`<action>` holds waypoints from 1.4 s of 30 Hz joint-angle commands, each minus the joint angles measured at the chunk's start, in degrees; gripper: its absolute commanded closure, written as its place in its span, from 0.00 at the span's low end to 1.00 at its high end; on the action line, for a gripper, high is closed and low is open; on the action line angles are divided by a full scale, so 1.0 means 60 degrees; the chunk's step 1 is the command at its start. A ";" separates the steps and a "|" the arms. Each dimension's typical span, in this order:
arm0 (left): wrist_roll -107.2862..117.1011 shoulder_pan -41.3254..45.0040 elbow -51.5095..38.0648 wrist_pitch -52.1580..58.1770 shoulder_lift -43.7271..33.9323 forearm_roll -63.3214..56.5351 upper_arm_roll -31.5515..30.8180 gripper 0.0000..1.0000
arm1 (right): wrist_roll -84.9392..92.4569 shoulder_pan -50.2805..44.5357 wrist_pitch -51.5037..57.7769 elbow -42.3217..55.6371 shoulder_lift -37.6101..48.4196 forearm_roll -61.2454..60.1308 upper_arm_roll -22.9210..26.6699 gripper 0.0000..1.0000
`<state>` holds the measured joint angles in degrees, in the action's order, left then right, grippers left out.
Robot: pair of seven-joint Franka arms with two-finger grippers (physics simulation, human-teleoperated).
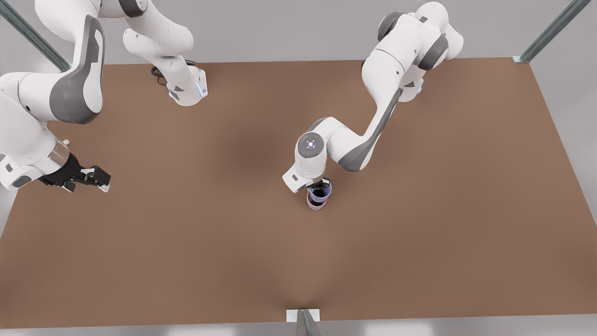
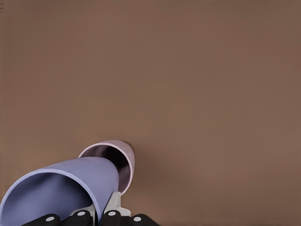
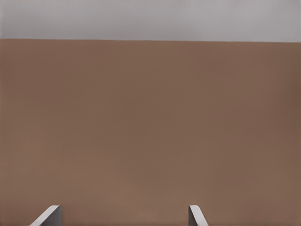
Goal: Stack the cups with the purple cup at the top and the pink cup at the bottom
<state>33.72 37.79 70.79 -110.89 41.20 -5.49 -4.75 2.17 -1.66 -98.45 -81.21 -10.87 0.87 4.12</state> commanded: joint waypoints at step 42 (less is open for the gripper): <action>0.0166 0.0000 -0.0080 -0.0238 0.0267 0.0006 0.0000 0.17 | 0.0136 0.0013 -0.0248 0.0014 -0.0004 -0.0014 0.0003 0.00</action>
<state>34.90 37.79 70.34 -112.41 42.89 -5.36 -4.74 2.86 -1.65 -99.93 -81.21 -10.92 0.84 4.11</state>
